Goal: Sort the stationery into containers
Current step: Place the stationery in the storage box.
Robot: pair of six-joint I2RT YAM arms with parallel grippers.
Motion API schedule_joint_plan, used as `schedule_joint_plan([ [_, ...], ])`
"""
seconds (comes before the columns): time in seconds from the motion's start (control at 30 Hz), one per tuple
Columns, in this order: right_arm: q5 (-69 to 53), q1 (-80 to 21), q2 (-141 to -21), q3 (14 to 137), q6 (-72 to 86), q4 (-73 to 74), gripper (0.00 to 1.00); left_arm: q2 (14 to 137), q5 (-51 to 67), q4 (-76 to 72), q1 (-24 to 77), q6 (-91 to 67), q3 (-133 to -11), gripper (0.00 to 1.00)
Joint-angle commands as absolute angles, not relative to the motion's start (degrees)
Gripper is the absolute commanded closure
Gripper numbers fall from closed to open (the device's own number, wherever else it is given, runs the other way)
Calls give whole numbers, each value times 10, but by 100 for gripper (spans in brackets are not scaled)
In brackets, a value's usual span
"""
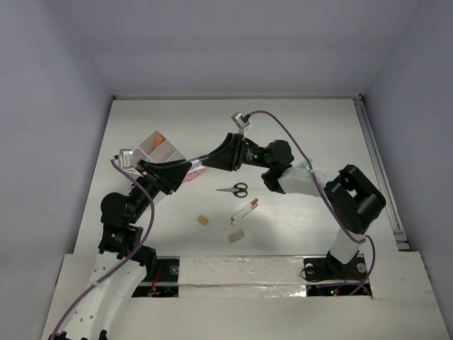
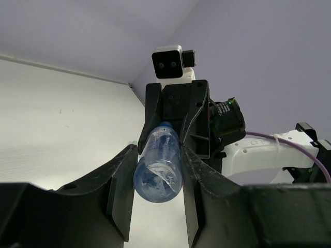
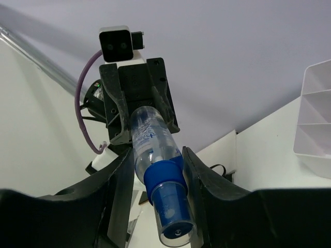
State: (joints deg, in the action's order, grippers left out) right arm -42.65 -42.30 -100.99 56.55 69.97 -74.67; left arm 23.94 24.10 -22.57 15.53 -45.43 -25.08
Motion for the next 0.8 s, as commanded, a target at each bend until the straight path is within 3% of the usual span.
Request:
schedule_joint_plan([
  [0.0, -433, -429, -1004, 586, 688, -980, 78, 229, 229, -251, 153, -439, -256, 100],
  [0.07, -435, -429, -1002, 590, 684, -967, 86, 224, 217, -229, 153, -422, -264, 98],
  [0.1, -437, -429, -998, 591, 671, -938, 88, 222, 211, -215, 153, -414, -269, 81],
  [0.17, -442, -429, -991, 595, 650, -899, 89, 219, 186, -166, 153, -391, -290, 60],
  [0.2, -445, -429, -982, 601, 623, -848, 89, 217, 173, -146, 153, -368, -298, 41],
  [0.37, -459, -429, -966, 662, 477, -609, 89, 197, 73, -26, 153, -292, -364, 3],
  [0.5, -453, -429, -995, 749, 396, -396, 92, 181, 39, 1, 153, -257, -395, 1],
  [0.77, -356, -452, -1109, 963, 252, -108, 96, 190, -15, 61, 153, -204, -432, 1],
])
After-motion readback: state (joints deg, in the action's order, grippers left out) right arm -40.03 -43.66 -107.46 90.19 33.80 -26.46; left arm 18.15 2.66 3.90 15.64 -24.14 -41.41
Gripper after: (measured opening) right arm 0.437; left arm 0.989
